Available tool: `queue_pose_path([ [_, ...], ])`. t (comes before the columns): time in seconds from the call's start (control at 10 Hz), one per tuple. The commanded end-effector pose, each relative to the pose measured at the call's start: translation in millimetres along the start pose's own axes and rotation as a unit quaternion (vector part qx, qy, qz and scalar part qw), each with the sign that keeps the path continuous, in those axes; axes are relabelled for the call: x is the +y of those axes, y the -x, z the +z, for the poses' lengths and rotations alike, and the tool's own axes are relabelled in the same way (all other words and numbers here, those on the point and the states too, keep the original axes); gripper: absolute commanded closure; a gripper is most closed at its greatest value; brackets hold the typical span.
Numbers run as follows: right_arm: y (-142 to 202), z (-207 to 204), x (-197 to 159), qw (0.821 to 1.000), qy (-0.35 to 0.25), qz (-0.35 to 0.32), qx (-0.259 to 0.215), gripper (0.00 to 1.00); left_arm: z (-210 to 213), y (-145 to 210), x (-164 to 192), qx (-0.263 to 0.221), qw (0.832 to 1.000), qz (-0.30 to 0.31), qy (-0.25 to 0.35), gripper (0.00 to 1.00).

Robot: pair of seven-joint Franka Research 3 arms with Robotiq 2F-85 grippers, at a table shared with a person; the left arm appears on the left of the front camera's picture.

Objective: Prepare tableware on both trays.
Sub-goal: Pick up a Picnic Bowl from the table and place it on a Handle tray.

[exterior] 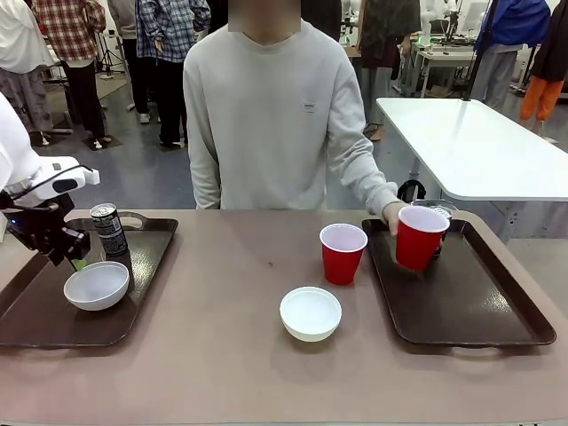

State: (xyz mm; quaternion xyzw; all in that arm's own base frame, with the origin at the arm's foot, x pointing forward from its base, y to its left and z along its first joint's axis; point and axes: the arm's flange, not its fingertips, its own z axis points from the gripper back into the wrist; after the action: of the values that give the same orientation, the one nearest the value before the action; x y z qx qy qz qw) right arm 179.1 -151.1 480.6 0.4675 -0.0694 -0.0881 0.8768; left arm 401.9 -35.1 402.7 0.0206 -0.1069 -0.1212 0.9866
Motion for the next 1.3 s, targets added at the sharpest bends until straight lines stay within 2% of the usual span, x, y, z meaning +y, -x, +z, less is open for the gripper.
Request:
queue_pose_path([
  [0.0,0.0,0.1,0.3,1.000,-0.009,0.009,0.001,0.00,21.0,13.0,-1.2,-0.004,0.998,-0.012,0.057,0.37],
  [0.1,0.0,0.1,0.3,1.000,-0.009,0.009,0.001,0.00,31.7,15.5,-4.7,-0.001,0.993,-0.007,0.117,0.27],
  [0.2,0.0,0.1,0.3,1.000,-0.009,0.009,0.001,0.00,45.7,23.1,-9.7,-0.004,0.978,-0.028,0.205,0.17],
  [0.3,0.0,0.1,0.3,1.000,-0.009,0.009,0.001,0.00,58.0,26.8,-11.4,-0.013,0.961,-0.027,0.275,0.07],
  [0.4,0.0,0.1,0.3,1.000,-0.009,0.009,0.001,0.00,69.7,31.7,-7.8,-0.024,0.936,-0.022,0.351,0.00],
  [0.5,0.0,0.1,0.3,1.000,-0.009,0.009,0.001,0.00,77.9,37.1,3.7,-0.037,0.910,-0.016,0.413,0.00],
  [0.6,0.0,0.1,0.3,1.000,-0.009,0.009,0.001,0.00,88.7,45.6,24.2,-0.046,0.889,0.016,0.455,0.00],
  [0.7,0.0,0.1,0.3,1.000,-0.009,0.009,0.001,0.00,98.5,56.7,49.6,-0.062,0.872,0.043,0.483,0.00],
  [0.9,0.0,0.1,0.3,1.000,-0.009,0.009,0.001,0.00,114.4,72.6,96.9,-0.062,0.856,0.124,0.498,0.00],
  [1.0,0.0,0.1,0.3,1.000,-0.009,0.009,0.001,0.00,117.5,73.9,122.0,-0.061,0.843,0.151,0.513,0.00],
  [1.2,0.0,0.1,0.3,1.000,-0.009,0.009,0.001,0.00,114.0,73.3,161.8,-0.069,0.826,0.194,0.524,0.00],
])
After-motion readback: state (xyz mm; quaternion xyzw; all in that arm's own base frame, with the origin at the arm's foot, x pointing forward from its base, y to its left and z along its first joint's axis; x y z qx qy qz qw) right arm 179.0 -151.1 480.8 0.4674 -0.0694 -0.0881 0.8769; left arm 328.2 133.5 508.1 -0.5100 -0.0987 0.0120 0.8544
